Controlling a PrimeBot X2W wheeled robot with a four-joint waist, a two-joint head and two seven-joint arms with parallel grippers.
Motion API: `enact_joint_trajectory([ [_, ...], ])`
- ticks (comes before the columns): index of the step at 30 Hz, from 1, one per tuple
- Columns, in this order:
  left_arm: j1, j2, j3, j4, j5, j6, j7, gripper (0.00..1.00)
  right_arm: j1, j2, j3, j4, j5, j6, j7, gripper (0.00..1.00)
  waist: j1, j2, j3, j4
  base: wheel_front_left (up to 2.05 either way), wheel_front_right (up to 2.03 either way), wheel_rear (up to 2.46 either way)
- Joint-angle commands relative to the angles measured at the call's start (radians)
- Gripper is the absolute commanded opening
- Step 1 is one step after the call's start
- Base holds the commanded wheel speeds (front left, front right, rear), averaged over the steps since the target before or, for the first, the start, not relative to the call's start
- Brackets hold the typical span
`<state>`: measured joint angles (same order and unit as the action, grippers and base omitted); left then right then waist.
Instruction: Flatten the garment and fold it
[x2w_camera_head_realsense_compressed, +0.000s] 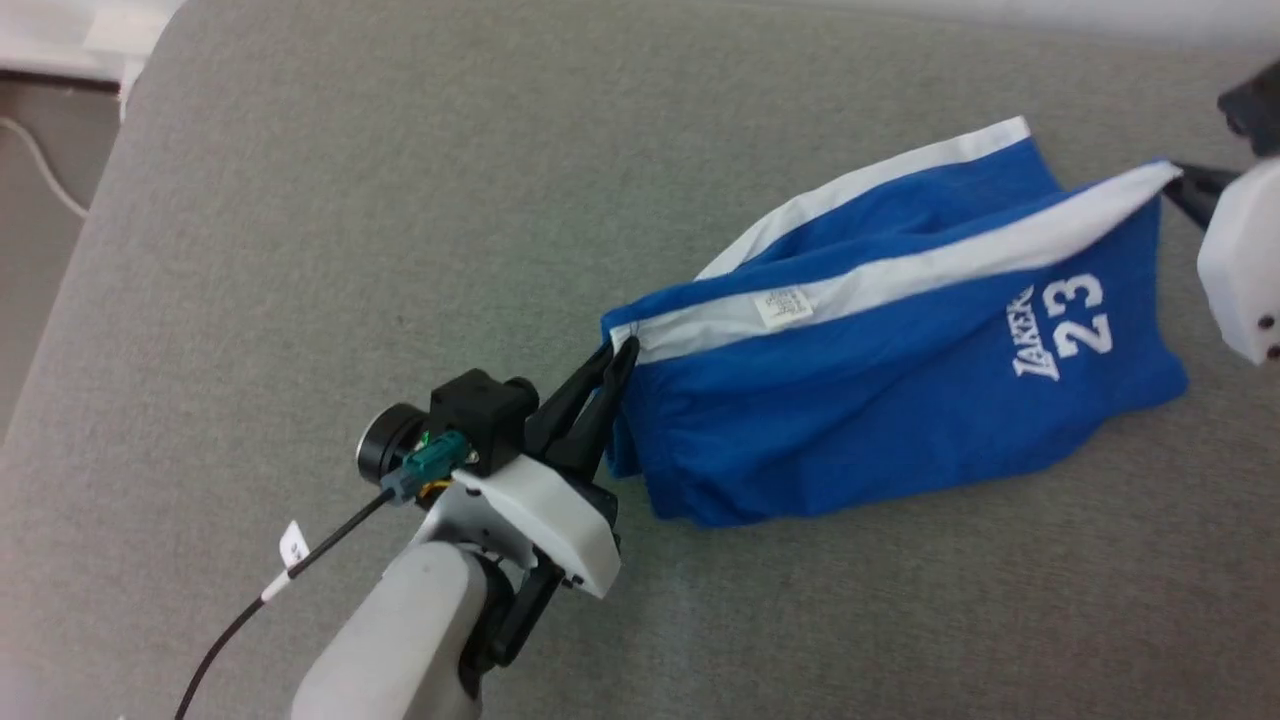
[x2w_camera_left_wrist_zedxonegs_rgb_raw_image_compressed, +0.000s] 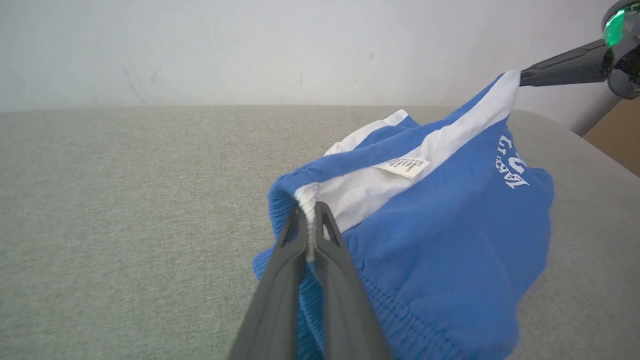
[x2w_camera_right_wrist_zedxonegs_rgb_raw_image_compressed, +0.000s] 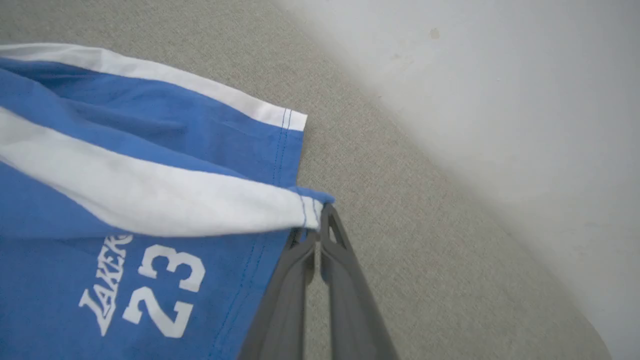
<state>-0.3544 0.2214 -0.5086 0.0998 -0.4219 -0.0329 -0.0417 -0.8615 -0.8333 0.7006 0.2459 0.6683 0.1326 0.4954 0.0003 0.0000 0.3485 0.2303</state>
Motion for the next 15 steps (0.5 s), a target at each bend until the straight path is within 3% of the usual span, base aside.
enact_joint_trajectory([
  [1,-0.019,-0.007,0.005,0.014,0.003,0.006,-0.012,0.0,-0.032,0.01,0.012,0.019,-0.007,-0.002,-0.011,0.0,-0.0003,0.0,0.052,0.052,0.0,0.0,0.0],
  [15,-0.141,-0.104,0.007,0.233,0.0,0.018,-0.135,0.0,-0.276,0.083,0.237,0.334,-0.056,-0.002,-0.125,0.0,-0.0003,0.0,0.112,0.105,0.0,0.0,0.0],
])
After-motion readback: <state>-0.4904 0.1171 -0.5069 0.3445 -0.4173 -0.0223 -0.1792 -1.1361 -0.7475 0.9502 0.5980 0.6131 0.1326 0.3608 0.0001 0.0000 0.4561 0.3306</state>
